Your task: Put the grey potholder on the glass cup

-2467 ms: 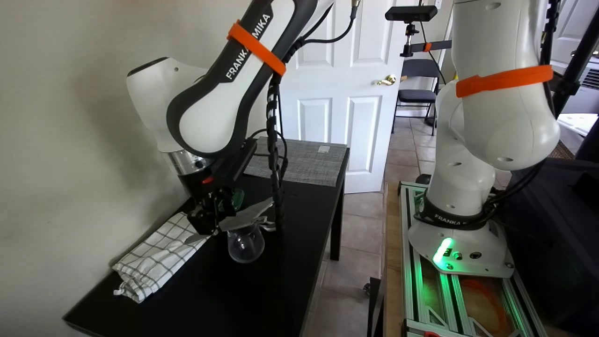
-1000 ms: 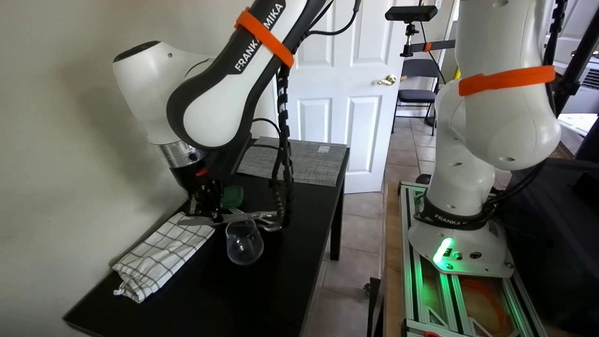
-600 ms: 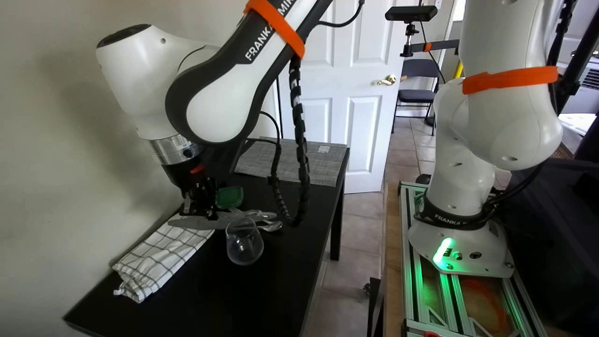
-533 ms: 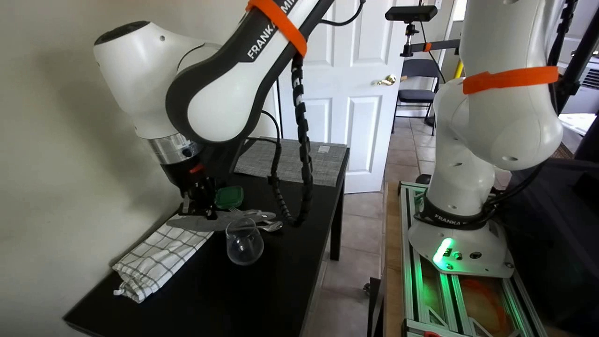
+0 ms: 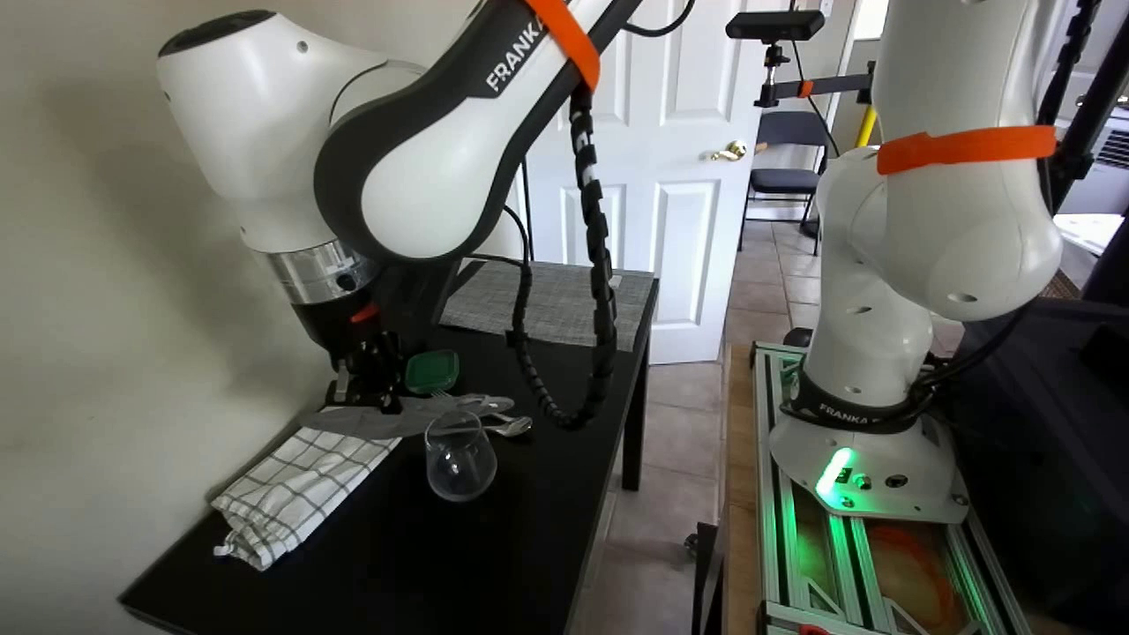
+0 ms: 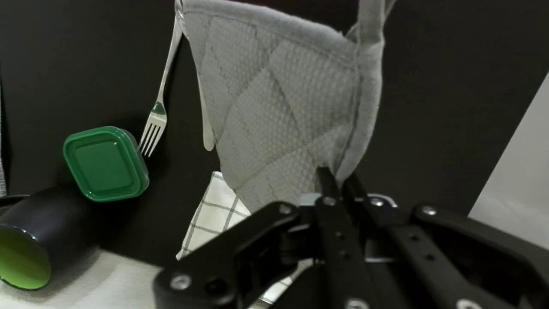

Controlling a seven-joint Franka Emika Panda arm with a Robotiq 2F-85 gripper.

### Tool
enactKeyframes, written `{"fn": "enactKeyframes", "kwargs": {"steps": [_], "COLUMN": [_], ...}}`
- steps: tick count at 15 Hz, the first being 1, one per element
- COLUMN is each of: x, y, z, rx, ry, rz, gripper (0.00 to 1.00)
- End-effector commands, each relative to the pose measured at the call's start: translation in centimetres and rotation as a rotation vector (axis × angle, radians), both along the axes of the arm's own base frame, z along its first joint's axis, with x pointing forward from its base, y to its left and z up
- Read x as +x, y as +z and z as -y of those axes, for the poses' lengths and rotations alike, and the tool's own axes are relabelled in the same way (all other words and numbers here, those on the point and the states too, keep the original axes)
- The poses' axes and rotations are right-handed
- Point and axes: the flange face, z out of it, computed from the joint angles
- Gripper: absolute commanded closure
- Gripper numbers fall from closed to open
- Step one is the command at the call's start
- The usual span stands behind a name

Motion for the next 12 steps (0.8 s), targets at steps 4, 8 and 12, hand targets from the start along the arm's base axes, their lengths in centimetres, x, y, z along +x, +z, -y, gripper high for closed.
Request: {"fn": "enactKeyframes", "kwargs": {"steps": [4,8,12], "x": [-2.0,-2.5,-3.0], "y": [-0.2,-1.0,-1.5], "z": [-0.5,-1.2,-2.3], "rx": [-0.056,-0.132,-0.176], "ry": [-0.065,-0.096,-0.109], "rz": [0.098,0.163,0.200], "gripper": [0.98,0.98,0.98]}}
